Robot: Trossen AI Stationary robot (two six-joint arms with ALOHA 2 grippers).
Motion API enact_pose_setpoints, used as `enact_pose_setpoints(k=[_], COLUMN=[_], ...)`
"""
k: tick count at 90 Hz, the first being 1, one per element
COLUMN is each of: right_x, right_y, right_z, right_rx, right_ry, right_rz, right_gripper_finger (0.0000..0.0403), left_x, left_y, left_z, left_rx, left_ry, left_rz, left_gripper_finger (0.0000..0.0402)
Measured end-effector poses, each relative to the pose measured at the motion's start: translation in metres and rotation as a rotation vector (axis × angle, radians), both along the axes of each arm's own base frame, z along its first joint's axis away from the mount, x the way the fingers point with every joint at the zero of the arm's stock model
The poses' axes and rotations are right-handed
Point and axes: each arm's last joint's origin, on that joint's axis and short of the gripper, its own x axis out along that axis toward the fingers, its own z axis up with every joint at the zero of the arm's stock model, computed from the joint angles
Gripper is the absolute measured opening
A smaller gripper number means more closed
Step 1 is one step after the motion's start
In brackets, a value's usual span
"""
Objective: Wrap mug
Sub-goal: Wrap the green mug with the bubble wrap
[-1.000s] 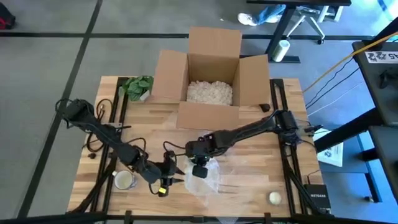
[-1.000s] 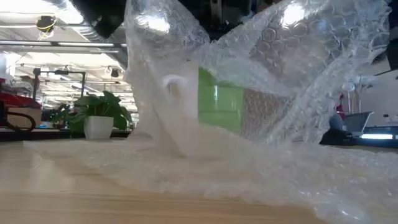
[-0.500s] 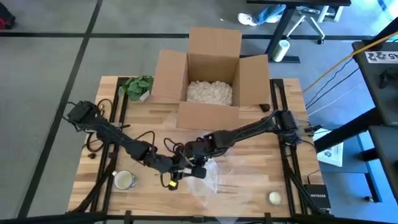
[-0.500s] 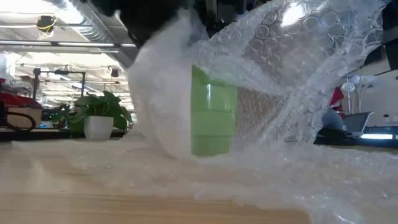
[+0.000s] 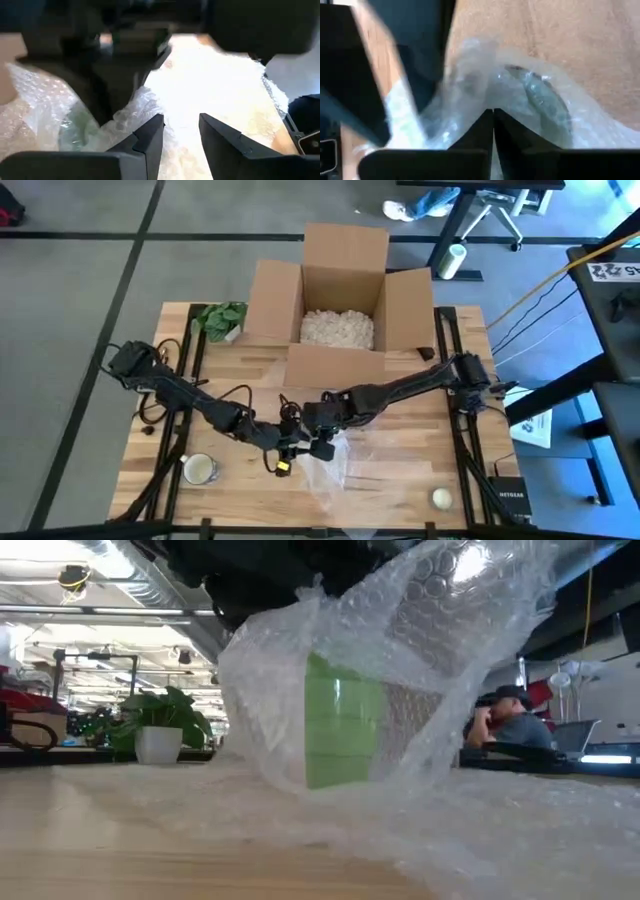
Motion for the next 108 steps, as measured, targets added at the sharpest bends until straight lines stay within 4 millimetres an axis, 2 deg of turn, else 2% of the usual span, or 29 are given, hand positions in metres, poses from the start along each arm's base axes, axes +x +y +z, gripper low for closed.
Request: enact_pose_setpoints(k=[18,38,52,70,83,98,108], right_x=[-0.012,-0.030,-0.040,-0.063,-0.072,-0.072,-0.065], right_y=[-0.001,0.017,0.028,0.045,0.061,0.078,0.087], right_z=[0.027,0.046,0.037,0.028,0.010,-0.009,-0.012], right_rx=[-0.029,-0.028,-0.047,-0.124,-0.102,-0.011,0.073], right_ry=[-0.052,-0.072,0.022,0.162,0.188,0.081,-0.048], right_rz=[-0.018,0.029,0.011,-0.056,-0.055,-0.046,-0.050], right_gripper_finger=[0.0000,0.0000,0.0000,0.0000,0.0000,0.0000,0.0000], left_x=[0.002,0.006,0.006,0.005,0.005,0.005,0.005], left_y=[0.010,0.022,0.026,0.025,0.025,0.025,0.025], left_z=[-0.004,-0.005,-0.007,-0.009,-0.008,-0.008,-0.008], left_rx=[0.004,-0.016,-0.051,-0.063,-0.074,-0.074,-0.074], left_ry=[0.039,0.054,0.087,0.106,0.105,0.104,0.104], left_rz=[0.030,0.048,0.045,0.053,0.059,0.059,0.059], left_gripper_finger=[0.0111,0.0111,0.0111,0.0111,0.0111,0.0111,0.0111])
